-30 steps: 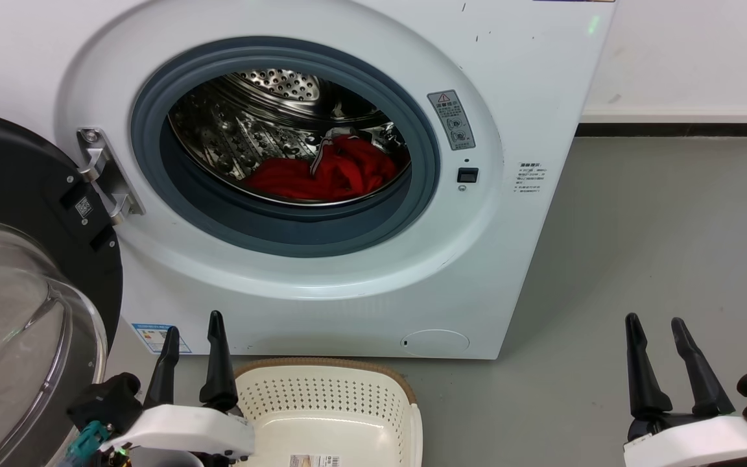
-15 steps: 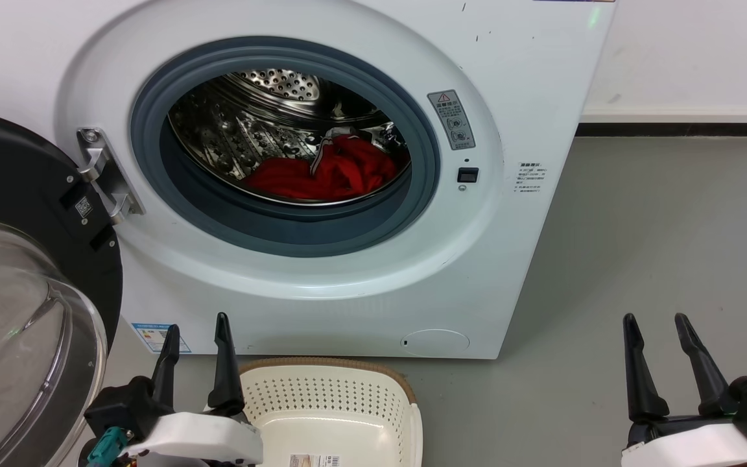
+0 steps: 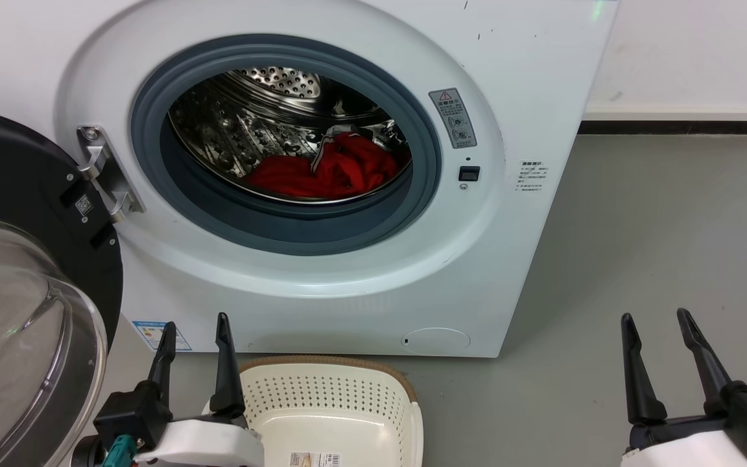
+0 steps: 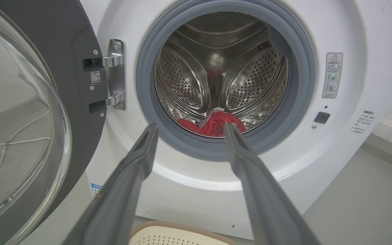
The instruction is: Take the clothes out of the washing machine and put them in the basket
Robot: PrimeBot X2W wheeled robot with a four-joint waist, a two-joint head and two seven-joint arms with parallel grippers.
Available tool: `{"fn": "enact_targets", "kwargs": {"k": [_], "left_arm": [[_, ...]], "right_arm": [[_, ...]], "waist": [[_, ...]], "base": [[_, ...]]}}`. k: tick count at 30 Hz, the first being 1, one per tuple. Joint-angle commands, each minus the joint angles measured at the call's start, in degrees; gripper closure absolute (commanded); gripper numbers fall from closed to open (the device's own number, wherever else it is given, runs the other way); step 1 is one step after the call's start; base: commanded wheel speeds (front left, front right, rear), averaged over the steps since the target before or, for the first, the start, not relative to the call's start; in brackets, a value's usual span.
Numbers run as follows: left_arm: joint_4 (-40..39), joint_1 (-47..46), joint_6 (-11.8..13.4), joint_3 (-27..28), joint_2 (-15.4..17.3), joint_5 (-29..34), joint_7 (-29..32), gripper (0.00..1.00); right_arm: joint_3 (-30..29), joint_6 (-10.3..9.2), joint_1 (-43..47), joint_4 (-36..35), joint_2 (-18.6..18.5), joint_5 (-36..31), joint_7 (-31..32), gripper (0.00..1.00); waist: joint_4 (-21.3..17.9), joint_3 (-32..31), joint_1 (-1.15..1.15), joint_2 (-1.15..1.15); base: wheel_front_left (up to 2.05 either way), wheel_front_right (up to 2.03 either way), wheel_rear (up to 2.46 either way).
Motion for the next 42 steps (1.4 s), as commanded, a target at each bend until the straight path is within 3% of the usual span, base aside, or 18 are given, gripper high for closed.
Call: {"fn": "enact_targets", "kwargs": {"k": [1, 23, 42], "left_arm": [[-0.7, 0.3, -0.2, -0.1, 0.1, 1.5, -0.6, 0.00], [0.2, 1.6, -1.2, -0.3, 0.1, 7.6, -3.0, 0.00], [2.2, 1.9, -0.6, -0.2, 0.1, 7.6, -2.9, 0.00]], "right_arm": [[0.1, -0.02, 0.7, -0.8, 0.0, -1.6, -0.6, 0.00], [0.6, -0.02, 2.5, -1.6, 0.0, -9.5, -2.9, 0.00], [0.0, -0.02, 2.8, 0.0, 0.0, -7.4, -2.8, 0.00]], "waist": [[0.0, 0.0, 0.00, 0.00], [0.1, 0.3, 0.00, 0.00], [0.2, 0.3, 0.00, 0.00]], "base": [[0.00, 0.00, 0.00], [0.00, 0.00, 0.00], [0.00, 0.00, 0.00]]}}
